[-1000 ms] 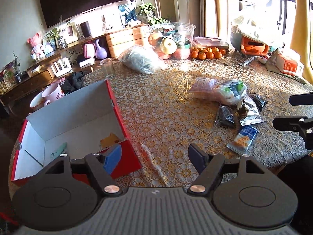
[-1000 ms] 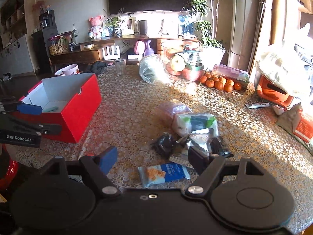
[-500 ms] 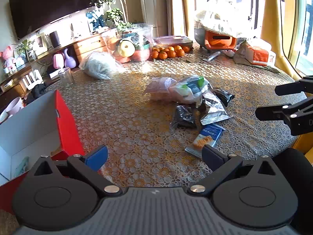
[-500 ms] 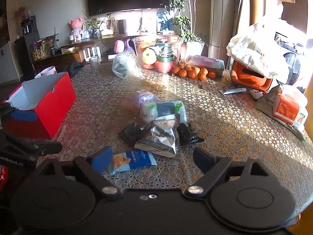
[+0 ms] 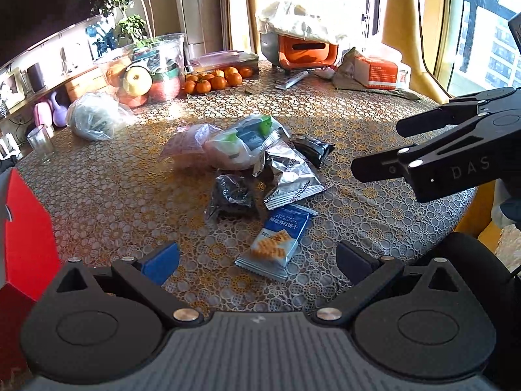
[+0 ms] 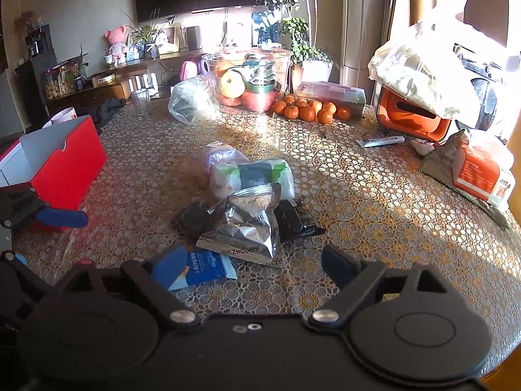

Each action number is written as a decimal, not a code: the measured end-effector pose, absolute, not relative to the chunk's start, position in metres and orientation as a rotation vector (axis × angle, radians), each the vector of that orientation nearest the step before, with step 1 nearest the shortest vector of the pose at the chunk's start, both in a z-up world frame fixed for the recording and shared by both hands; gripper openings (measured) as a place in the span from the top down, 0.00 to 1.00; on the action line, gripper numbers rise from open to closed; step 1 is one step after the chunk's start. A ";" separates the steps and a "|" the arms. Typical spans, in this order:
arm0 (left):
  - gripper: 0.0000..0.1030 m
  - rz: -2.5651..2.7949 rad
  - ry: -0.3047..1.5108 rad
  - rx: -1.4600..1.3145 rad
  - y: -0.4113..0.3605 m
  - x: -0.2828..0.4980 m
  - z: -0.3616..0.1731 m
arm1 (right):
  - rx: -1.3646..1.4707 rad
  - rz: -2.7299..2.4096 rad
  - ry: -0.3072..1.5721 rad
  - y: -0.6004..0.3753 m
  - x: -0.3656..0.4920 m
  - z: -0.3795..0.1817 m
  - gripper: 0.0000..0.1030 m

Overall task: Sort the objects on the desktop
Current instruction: 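Grasp the blue biscuit packet with the left tool while the right tool grasps the silver foil bag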

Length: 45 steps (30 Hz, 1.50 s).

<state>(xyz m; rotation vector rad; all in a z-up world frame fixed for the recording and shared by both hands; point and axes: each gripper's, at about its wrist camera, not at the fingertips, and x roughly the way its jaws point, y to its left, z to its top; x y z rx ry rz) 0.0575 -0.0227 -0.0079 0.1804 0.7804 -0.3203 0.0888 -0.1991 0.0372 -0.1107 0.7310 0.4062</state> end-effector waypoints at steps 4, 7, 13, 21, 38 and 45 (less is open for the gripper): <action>0.00 -0.338 0.786 0.183 -0.028 0.067 -0.017 | -0.119 0.408 0.742 -0.199 0.101 0.031 0.12; 0.00 -0.347 0.791 0.194 -0.032 0.072 -0.025 | -0.116 0.414 0.751 -0.199 0.110 0.025 0.13; 0.00 -0.357 0.793 0.210 -0.038 0.083 -0.038 | -0.127 0.448 0.757 -0.190 0.129 0.018 0.14; 0.00 -0.377 0.799 0.213 -0.042 0.096 -0.054 | -0.148 0.475 0.782 -0.174 0.153 0.002 0.16; 0.16 -0.400 0.793 0.195 -0.040 0.104 -0.067 | -0.171 0.499 0.835 -0.155 0.184 -0.024 0.30; 0.29 -0.406 0.803 0.189 -0.040 0.106 -0.070 | -0.187 0.504 0.817 -0.153 0.183 -0.026 0.35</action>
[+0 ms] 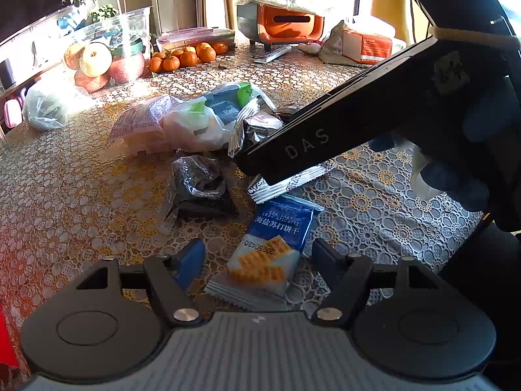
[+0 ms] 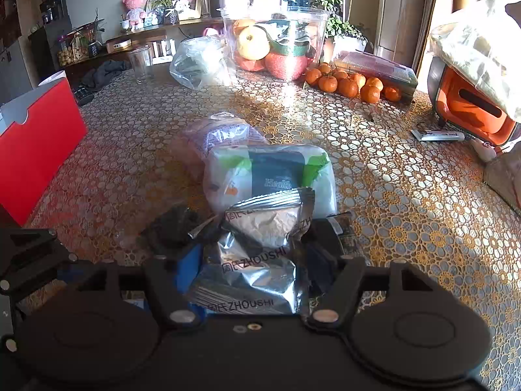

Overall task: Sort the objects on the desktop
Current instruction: 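Grasp the blue biscuit packet with the left tool while the right tool grasps the silver foil bag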

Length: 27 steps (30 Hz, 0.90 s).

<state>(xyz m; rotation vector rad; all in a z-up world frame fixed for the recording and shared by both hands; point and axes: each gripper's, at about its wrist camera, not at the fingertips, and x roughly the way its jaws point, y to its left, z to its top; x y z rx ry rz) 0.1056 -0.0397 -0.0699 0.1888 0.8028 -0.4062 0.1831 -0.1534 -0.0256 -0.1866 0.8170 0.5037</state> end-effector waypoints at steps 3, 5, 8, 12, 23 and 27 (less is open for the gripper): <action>0.32 -0.406 0.799 0.197 -0.040 0.105 -0.069 | -0.194 0.505 0.819 -0.152 0.182 -0.025 0.38; 0.36 -0.414 0.798 0.196 -0.040 0.104 -0.069 | -0.194 0.504 0.821 -0.151 0.181 -0.023 0.41; 0.44 -0.429 0.799 0.195 -0.040 0.103 -0.069 | -0.199 0.503 0.819 -0.149 0.180 -0.023 0.45; 0.56 -0.426 0.788 0.221 -0.042 0.100 -0.068 | -0.222 0.494 0.811 -0.147 0.177 -0.022 0.48; 0.64 -0.388 0.781 0.228 -0.042 0.097 -0.064 | -0.219 0.470 0.807 -0.153 0.170 -0.014 0.52; 0.66 -0.372 0.768 0.218 -0.039 0.092 -0.057 | -0.215 0.468 0.797 -0.154 0.164 -0.007 0.53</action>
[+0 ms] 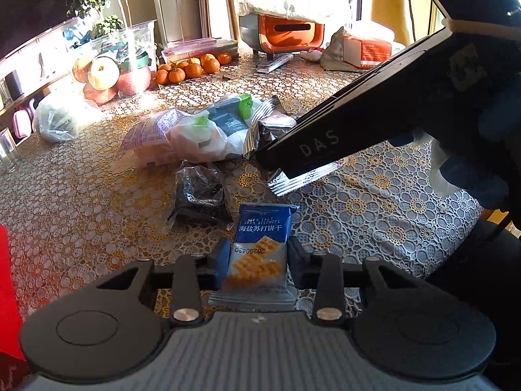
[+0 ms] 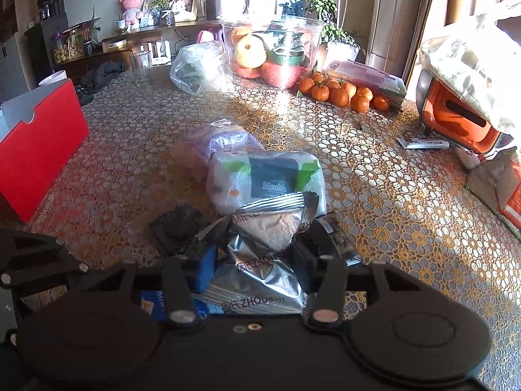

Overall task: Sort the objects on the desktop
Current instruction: 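Grasp the blue biscuit packet with the left tool while the right tool grasps the silver foil bag, then carry the biscuit packet and foil bag over the red box with both tools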

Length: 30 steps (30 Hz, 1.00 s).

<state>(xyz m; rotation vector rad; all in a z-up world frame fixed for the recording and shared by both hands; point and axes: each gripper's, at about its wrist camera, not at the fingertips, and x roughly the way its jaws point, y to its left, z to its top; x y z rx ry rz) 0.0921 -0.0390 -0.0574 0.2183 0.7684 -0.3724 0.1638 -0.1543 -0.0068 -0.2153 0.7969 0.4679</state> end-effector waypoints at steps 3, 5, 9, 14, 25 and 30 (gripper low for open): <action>0.66 -0.357 0.757 0.215 -0.036 0.088 -0.050 | -0.211 0.467 0.788 -0.156 0.158 -0.001 0.53; 0.66 -0.344 0.751 0.215 -0.034 0.084 -0.046 | -0.207 0.466 0.782 -0.157 0.154 0.004 0.53; 0.66 -0.325 0.730 0.211 -0.030 0.076 -0.034 | -0.206 0.466 0.765 -0.156 0.145 0.014 0.53; 0.66 -0.304 0.699 0.205 -0.024 0.062 -0.020 | -0.205 0.464 0.747 -0.156 0.131 0.026 0.53; 0.66 -0.248 0.662 0.171 -0.004 0.034 0.011 | -0.213 0.487 0.715 -0.143 0.097 0.051 0.53; 0.66 -0.211 0.643 0.158 0.010 0.021 0.026 | -0.220 0.507 0.705 -0.129 0.081 0.062 0.53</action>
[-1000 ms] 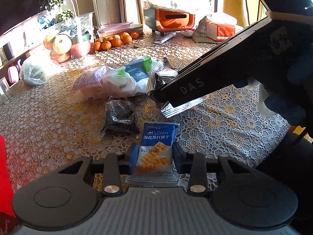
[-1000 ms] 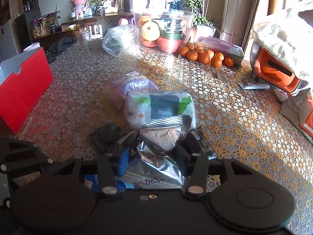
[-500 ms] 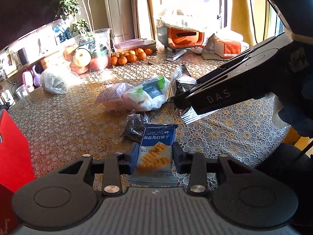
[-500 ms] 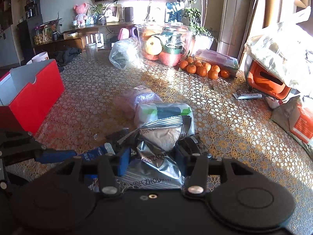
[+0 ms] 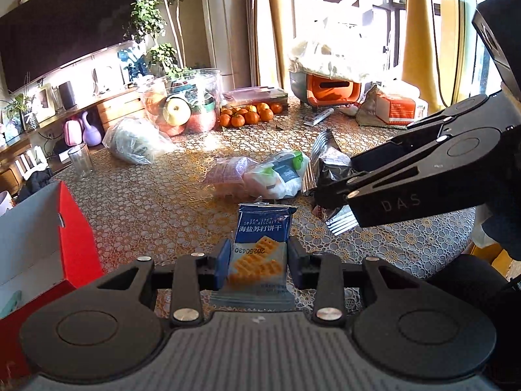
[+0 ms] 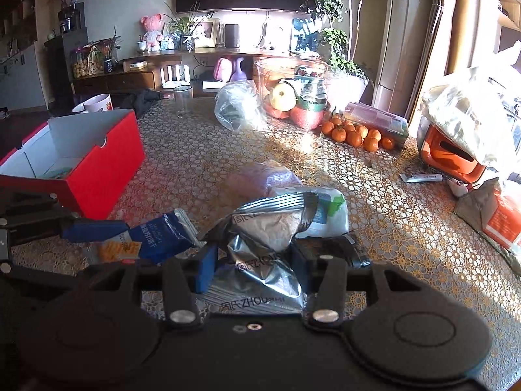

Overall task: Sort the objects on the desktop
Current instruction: 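Carry the biscuit packet and foil bag over the red box with both tools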

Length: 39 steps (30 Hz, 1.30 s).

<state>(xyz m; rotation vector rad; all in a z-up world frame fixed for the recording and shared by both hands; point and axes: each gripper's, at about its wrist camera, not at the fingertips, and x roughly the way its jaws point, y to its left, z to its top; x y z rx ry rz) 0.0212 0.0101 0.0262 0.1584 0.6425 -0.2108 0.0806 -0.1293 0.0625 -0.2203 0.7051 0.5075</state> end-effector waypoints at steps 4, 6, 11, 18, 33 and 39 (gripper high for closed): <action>0.66 -0.181 0.635 0.136 0.027 0.011 0.034 | -0.222 0.529 0.700 -0.118 0.071 0.069 0.53; 0.66 -0.168 0.627 0.131 0.035 0.005 0.037 | -0.227 0.539 0.692 -0.110 0.064 0.072 0.52; 0.66 -0.140 0.615 0.120 0.054 -0.009 0.044 | -0.236 0.569 0.681 -0.091 0.049 0.078 0.53; 0.66 -0.084 0.602 0.084 0.086 -0.026 0.054 | -0.254 0.617 0.664 -0.063 0.032 0.088 0.53; 0.65 0.075 0.576 0.038 0.168 -0.054 0.069 | -0.319 0.747 0.630 0.007 0.014 0.102 0.53; 0.65 0.138 0.554 0.031 0.198 -0.057 0.079 | -0.342 0.788 0.614 0.030 0.014 0.107 0.53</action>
